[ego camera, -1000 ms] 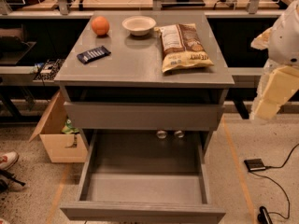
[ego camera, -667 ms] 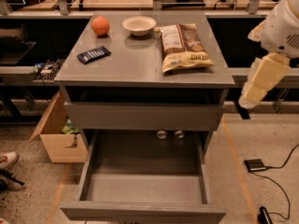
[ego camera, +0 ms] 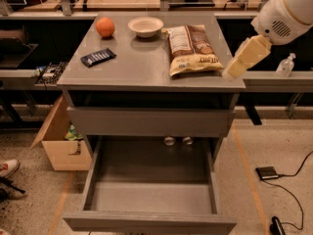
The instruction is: Place brown chip bag into middle drawer
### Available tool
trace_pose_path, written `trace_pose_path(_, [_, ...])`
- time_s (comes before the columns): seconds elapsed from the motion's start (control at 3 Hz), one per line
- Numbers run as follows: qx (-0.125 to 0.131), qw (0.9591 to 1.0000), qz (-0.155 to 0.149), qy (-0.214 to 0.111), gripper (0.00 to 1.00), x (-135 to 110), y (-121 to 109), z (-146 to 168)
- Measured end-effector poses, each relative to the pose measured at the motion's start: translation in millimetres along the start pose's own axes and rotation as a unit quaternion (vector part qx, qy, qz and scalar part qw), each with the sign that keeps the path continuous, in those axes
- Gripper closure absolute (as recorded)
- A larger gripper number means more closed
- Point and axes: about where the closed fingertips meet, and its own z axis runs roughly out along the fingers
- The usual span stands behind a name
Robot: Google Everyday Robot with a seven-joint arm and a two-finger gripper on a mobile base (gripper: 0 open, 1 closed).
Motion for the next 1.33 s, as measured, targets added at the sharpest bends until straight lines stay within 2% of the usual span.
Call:
trace_pose_path(0.33, [0.024,0.9955,0.083,-0.037,0.00,-12,-24,26])
trace_pose_path(0.67, [0.031,0.9927,0.108,-0.045,0.00,-17,-28,26])
trace_pose_path(1.0, [0.030,0.9929,0.106,-0.045,0.00,-17,-28,26])
trace_pose_path(1.33, [0.021,0.9881,0.138,-0.065,0.00,-29,-42,61])
